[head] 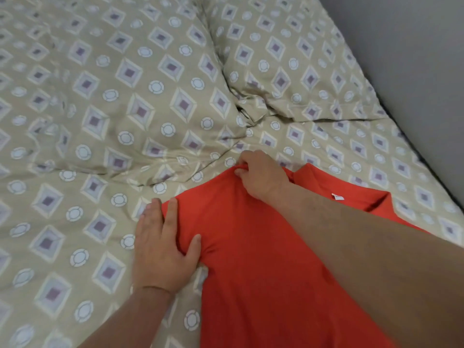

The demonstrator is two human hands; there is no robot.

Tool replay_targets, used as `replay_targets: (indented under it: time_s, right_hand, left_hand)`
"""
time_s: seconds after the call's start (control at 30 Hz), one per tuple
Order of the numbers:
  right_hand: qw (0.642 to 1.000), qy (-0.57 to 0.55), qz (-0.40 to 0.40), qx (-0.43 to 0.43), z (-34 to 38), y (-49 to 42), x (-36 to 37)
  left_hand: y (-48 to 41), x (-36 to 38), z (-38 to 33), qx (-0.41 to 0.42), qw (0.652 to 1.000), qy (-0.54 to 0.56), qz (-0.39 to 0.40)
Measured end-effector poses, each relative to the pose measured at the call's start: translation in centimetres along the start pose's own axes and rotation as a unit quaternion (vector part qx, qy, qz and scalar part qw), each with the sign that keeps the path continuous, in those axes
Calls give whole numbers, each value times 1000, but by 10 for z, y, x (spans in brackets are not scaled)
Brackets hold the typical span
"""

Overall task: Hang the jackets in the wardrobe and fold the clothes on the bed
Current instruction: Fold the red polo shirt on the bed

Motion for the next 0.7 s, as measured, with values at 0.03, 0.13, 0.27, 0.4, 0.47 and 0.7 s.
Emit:
replay_targets:
  time_s: [0.03,0.13,0.27,0.4,0.47,0.7]
  right_hand:
    - [999,-19,-25,13,-5,-1,-4]
    - [995,-54,-70,41,-14,-2,0]
    - [987,-70,-125,68,-13,1,-3]
    - [996,-38,-77,13,0,24,14]
    - [994,-24,-108,5,-6,69,25]
    - [987,58,-125,81,-20,201,108]
  left_hand:
    - [0,0,-2,3,1000,-13,0]
    - [-1,0,0,1,1000,-9,-3]
    - [0,2,2,-1,1000,-8,-1]
    - [-1,-1,-2,-1,1000,21,-5]
    - [-1,-3,-1,-7,998,54,-13]
    - [1,-2,0,-2,997,81,-5]
Point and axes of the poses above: each hand's wrist, its own y-axis away from the middle knuckle, its own x-axis out of the palm, z = x × y, the point moved 8 cm from there along -y, towards the middle knuckle, and after that the axes turned 14 degrees about z, right-handed, at the moved point
